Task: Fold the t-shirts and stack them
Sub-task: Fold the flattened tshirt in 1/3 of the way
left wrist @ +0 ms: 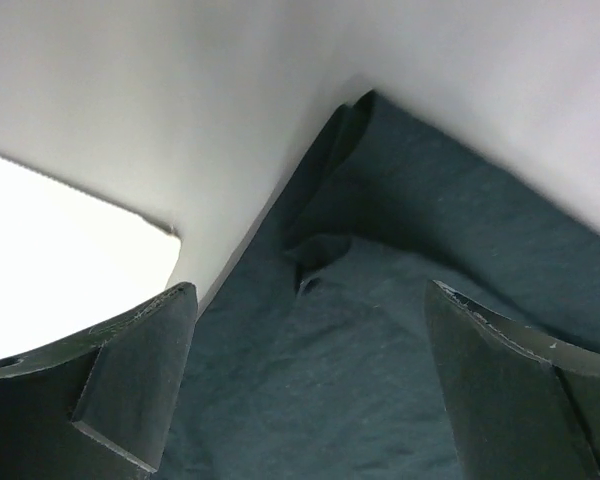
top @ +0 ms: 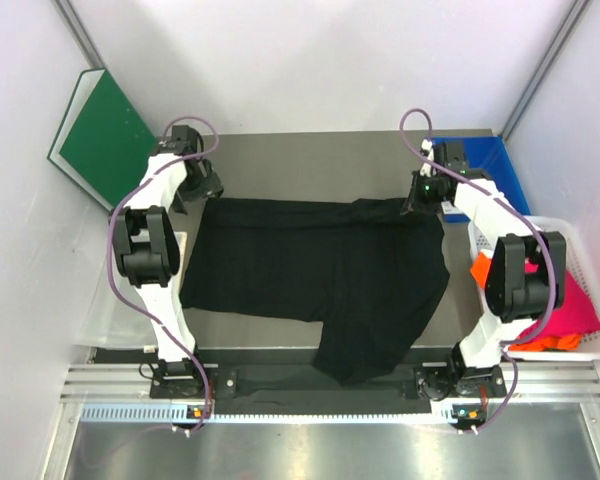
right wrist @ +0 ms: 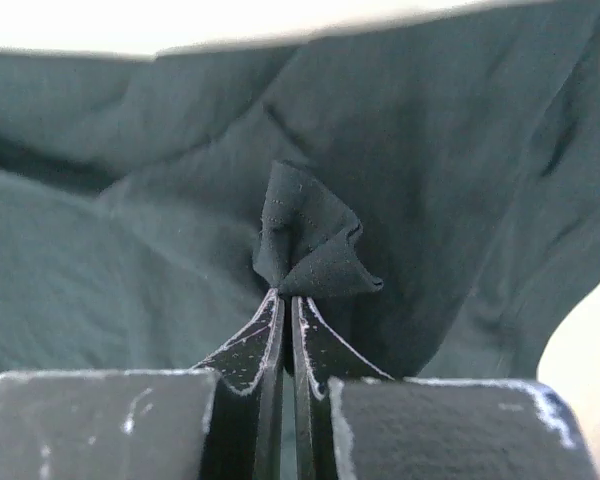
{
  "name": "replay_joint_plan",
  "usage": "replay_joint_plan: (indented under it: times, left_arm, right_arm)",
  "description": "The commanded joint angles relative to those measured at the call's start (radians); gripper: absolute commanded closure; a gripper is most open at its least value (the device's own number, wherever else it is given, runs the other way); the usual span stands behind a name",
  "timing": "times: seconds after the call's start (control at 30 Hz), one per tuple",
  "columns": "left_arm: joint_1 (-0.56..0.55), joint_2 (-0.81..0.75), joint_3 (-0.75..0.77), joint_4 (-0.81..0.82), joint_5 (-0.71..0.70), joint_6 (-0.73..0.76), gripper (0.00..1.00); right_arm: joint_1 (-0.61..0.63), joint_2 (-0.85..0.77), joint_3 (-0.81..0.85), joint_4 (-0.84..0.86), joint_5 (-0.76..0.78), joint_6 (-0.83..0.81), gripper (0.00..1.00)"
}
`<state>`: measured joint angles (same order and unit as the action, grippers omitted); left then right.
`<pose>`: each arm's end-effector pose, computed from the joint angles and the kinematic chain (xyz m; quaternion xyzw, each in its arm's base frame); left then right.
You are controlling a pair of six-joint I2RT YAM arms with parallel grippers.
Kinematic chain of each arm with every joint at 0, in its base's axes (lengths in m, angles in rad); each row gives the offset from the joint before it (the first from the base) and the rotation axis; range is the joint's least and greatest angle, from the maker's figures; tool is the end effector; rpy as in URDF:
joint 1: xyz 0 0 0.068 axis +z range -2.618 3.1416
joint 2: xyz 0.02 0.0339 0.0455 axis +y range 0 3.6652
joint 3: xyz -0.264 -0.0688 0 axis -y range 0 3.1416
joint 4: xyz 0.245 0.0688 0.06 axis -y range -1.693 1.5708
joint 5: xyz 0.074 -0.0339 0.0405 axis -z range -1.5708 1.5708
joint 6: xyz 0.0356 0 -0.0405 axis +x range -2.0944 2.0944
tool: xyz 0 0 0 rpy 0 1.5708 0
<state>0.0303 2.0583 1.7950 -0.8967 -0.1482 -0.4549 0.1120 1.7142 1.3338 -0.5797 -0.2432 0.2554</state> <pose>0.4391 0.0186 0.2408 -0.2492 0.9441 0.0280 0.2141 0.3665 0.0498 0.2506 0.0314 0.9469 0.1683 0.2723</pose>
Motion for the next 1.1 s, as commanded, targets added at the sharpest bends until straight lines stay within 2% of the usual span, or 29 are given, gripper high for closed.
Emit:
replay_joint_plan:
  times: [0.0,0.2,0.23,0.27,0.3,0.37,0.4,0.47,0.5,0.53,0.73,1.07]
  left_arm:
    - [0.005,-0.098,-0.043,-0.012,-0.010,-0.014,0.01]
    - [0.006,-0.093,-0.034,0.002,0.036,-0.024,0.01]
    - [0.006,-0.090,-0.029,-0.001,0.036,-0.025,0.01]
    - [0.006,-0.086,-0.022,0.002,0.041,-0.027,0.01]
    - [0.006,-0.086,-0.019,0.001,0.044,-0.025,0.01]
    - [0.006,-0.082,-0.010,0.001,0.047,-0.025,0.01]
    - [0.006,-0.079,-0.006,0.001,0.047,-0.027,0.01]
    - [0.005,-0.075,0.004,-0.002,0.049,-0.025,0.01]
    - [0.005,-0.073,0.009,-0.007,0.047,-0.025,0.01]
    - [0.006,-0.073,0.012,-0.010,0.044,-0.022,0.01]
    - [0.006,-0.079,0.009,-0.010,0.058,-0.025,0.01]
    - [0.006,-0.110,-0.013,-0.015,0.059,-0.018,0.01]
  right_arm:
    - [0.023,-0.105,-0.021,-0.071,-0.021,-0.004,1.00]
    - [0.041,-0.107,-0.070,-0.176,-0.030,0.008,1.00]
    - [0.046,-0.093,-0.071,-0.208,-0.034,0.007,0.98]
    - [0.048,-0.073,-0.070,-0.236,-0.045,-0.007,0.93]
    - [0.048,-0.023,-0.070,-0.267,-0.045,-0.014,0.75]
    - [0.051,0.031,-0.050,-0.368,-0.057,-0.065,0.65]
    - [0.051,0.044,-0.050,-0.376,-0.064,-0.074,0.48]
    - [0.054,0.024,-0.039,-0.362,-0.065,-0.076,0.29]
    - [0.054,0.003,-0.027,-0.356,-0.061,-0.076,0.09]
    - [0.054,-0.005,0.011,-0.348,-0.054,-0.076,0.02]
    - [0.054,0.056,0.116,-0.280,-0.005,-0.074,0.00]
    - [0.055,0.176,0.142,-0.167,0.018,-0.119,0.01]
